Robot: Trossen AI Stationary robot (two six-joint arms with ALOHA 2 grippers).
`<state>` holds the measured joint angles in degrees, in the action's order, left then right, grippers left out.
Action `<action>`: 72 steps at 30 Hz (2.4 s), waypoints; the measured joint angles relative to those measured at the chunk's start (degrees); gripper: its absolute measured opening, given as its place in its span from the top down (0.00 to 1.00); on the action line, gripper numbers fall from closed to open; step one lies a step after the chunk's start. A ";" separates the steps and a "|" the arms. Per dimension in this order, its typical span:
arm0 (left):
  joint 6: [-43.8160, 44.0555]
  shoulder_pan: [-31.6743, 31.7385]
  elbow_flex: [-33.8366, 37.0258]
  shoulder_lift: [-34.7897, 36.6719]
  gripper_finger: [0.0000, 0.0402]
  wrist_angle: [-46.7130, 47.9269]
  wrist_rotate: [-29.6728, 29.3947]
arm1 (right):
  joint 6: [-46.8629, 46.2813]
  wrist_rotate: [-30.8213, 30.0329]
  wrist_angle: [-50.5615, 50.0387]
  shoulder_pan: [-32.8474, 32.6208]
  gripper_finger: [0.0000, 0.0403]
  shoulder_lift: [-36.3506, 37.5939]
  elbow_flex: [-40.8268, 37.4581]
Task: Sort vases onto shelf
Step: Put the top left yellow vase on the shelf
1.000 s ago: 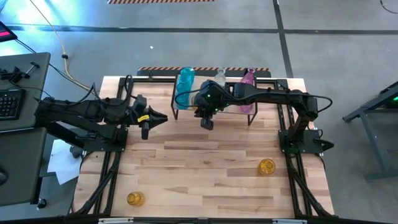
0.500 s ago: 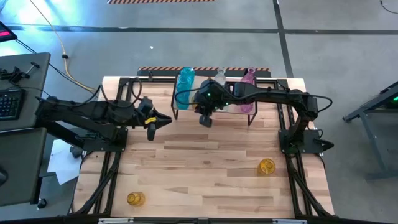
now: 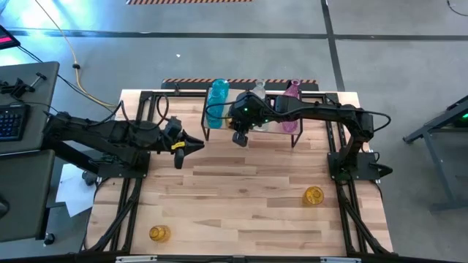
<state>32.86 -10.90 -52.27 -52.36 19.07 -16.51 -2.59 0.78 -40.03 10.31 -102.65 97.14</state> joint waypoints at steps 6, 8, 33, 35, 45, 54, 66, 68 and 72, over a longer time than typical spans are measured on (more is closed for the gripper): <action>0.00 -0.86 0.00 0.02 0.84 -0.02 0.00 | -0.17 -1.42 0.00 0.22 0.86 0.00 0.00; 0.00 -0.98 0.00 0.02 0.84 -0.02 -0.09 | -0.18 -2.08 0.00 0.22 0.86 0.00 0.00; 0.07 -1.21 0.00 0.00 0.84 -0.04 -0.13 | -2.54 -8.72 1.07 1.94 0.86 0.00 0.00; 0.06 -1.21 0.00 0.02 0.84 -0.04 -0.13 | -2.54 -8.77 1.11 2.38 0.86 0.00 0.00; 1.01 -1.93 0.00 0.02 0.84 -0.03 -0.17 | -2.54 -8.75 1.11 4.34 0.86 -0.02 0.00; 1.49 -2.40 0.00 0.02 0.84 -0.04 -0.20 | -3.67 -8.78 1.09 6.20 0.86 -0.02 0.00; 1.49 -2.44 0.00 0.02 0.84 -0.04 -0.20 | -7.84 -8.29 2.07 3.24 0.86 -0.02 -0.02; 1.49 -2.44 0.00 0.02 0.84 -0.04 -0.26 | -8.56 -9.10 2.89 2.63 0.86 -0.02 -0.02; 1.44 -2.44 0.00 0.02 0.84 -0.04 -0.59 | -10.36 -11.18 5.10 2.45 0.86 -0.04 -0.02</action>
<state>34.31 -13.34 -52.27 -52.34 19.03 -17.10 -12.95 -10.40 -34.93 12.75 -102.69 97.12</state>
